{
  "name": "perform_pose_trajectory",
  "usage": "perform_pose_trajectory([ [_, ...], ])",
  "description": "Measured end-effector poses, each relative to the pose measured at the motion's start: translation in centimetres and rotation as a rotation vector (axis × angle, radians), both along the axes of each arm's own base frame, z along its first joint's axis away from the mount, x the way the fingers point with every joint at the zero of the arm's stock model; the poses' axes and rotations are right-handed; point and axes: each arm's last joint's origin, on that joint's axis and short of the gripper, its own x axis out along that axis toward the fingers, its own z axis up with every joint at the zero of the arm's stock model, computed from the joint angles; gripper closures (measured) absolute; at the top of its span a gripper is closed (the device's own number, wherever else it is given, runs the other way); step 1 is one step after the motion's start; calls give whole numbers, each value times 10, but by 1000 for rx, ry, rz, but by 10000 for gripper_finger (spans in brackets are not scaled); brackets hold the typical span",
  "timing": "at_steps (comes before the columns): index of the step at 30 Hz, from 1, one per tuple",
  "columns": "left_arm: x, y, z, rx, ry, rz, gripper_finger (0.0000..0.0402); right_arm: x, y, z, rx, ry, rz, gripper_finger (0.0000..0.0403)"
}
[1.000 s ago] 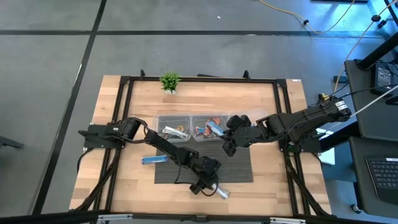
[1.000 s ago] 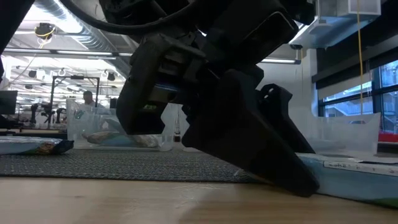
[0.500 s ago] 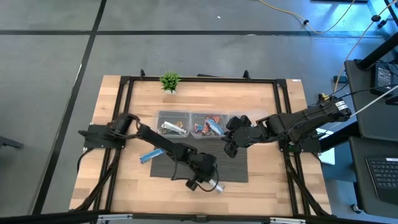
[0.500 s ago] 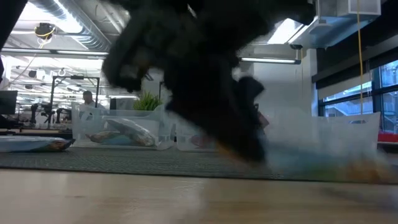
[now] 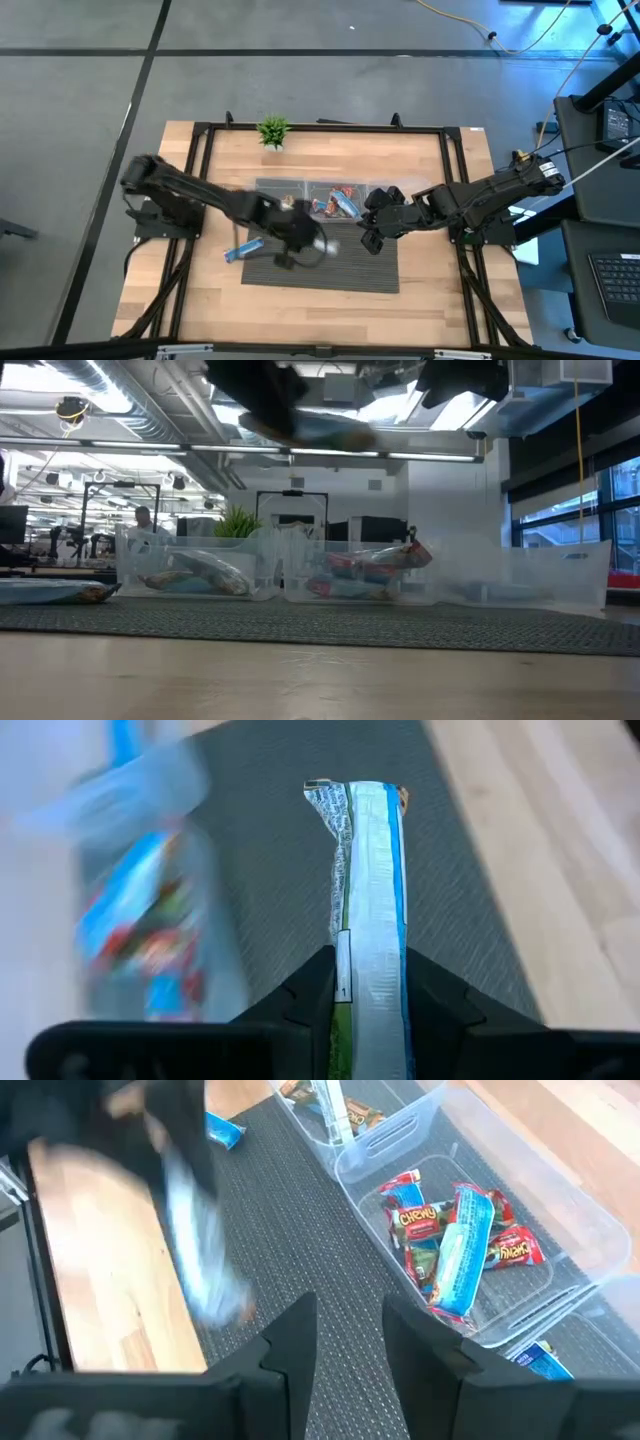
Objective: Pick and place Granola Bars by type
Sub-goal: Put the yellow granola bar into the left transparent bin
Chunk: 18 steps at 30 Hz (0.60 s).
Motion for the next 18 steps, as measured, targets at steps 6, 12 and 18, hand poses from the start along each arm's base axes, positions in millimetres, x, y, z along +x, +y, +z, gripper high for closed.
perform_pose_trajectory([
  [6, -51, 44, 11, -1, -52, 294, 316, -2, 6, 0, 23, -6, -7, 283],
  [12, -90, 73, -21, 0, -43, 591, 316, -3, 9, 0, 31, -10, -7, 283],
  [18, -113, 85, -63, -44, 3, 800, 316, -2, 9, 0, 32, -15, -8, 283],
])
